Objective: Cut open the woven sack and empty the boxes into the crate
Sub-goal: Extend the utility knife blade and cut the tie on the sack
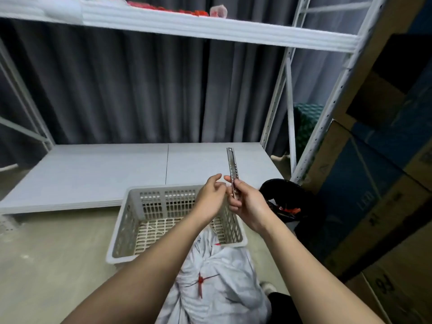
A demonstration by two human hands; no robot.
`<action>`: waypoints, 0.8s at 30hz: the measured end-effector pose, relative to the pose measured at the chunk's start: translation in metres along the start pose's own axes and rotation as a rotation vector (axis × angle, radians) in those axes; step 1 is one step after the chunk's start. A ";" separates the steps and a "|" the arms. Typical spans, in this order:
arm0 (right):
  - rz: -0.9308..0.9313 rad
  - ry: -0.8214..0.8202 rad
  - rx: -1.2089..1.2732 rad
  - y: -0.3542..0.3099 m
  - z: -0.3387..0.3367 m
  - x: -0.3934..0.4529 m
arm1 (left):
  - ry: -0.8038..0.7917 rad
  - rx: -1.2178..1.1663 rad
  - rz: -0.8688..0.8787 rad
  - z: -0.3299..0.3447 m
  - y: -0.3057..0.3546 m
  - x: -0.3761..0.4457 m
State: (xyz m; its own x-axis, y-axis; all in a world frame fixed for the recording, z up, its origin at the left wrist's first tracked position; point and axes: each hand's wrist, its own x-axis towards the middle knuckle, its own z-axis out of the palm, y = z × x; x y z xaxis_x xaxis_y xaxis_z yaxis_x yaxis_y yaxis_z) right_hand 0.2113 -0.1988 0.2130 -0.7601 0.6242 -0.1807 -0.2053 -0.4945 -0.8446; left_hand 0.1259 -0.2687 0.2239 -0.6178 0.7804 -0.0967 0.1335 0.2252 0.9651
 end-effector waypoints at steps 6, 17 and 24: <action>-0.047 -0.078 -0.178 0.018 0.013 -0.054 | 0.026 -0.301 -0.052 -0.003 0.009 -0.037; -0.046 -0.100 -0.194 0.063 0.036 -0.133 | -0.143 -0.643 -0.028 -0.040 -0.004 -0.113; -0.013 -0.126 -0.222 0.081 0.039 -0.151 | -0.141 -0.493 0.046 -0.056 -0.020 -0.140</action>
State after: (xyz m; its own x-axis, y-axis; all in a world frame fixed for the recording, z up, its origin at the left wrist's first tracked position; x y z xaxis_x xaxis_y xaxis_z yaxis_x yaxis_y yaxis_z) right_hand 0.2855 -0.3574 0.1914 -0.8320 0.5424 -0.1164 -0.0857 -0.3329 -0.9391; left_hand 0.1666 -0.4151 0.2322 -0.5045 0.8619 -0.0505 -0.2444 -0.0864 0.9658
